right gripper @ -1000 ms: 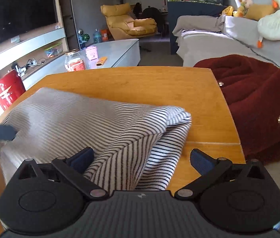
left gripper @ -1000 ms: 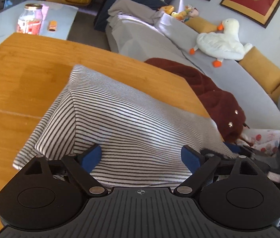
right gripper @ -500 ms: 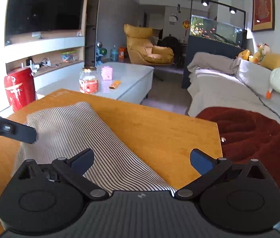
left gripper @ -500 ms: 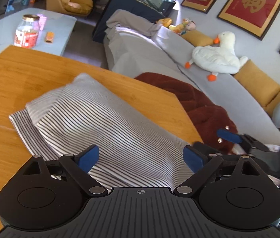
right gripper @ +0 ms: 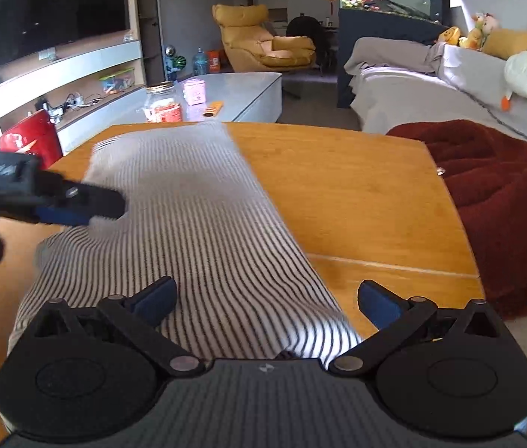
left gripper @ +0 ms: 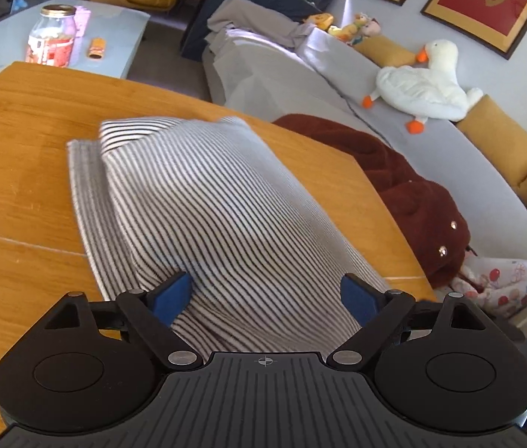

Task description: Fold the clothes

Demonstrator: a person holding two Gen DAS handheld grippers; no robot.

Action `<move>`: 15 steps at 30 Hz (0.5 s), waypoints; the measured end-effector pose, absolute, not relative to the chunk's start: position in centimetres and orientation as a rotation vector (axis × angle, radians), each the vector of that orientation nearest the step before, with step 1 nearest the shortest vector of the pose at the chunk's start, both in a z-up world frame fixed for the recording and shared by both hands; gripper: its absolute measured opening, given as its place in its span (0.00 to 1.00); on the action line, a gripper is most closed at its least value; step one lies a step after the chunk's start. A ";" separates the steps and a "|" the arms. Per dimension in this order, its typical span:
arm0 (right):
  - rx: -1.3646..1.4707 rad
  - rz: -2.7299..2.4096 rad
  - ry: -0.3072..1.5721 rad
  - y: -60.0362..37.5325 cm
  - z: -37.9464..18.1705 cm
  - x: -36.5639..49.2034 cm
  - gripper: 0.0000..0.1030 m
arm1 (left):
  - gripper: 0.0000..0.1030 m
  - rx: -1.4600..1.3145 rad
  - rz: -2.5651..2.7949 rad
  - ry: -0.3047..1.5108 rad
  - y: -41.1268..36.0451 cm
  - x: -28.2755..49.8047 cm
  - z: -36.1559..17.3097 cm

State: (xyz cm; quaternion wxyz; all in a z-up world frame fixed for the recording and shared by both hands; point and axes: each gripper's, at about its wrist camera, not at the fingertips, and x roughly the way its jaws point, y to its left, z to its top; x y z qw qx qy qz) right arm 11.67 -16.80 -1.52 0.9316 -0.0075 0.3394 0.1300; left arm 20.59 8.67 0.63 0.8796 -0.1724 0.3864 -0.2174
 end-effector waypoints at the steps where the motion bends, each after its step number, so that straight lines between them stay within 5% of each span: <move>1: 0.001 0.294 0.706 -16.3 -1.6 11.2 1.00 | 0.89 -0.369 -0.446 0.807 9.0 21.0 0.7; 15: 0.123 0.431 0.807 -14.9 -1.5 11.7 1.00 | 0.92 -0.194 -0.327 0.746 9.9 17.0 2.5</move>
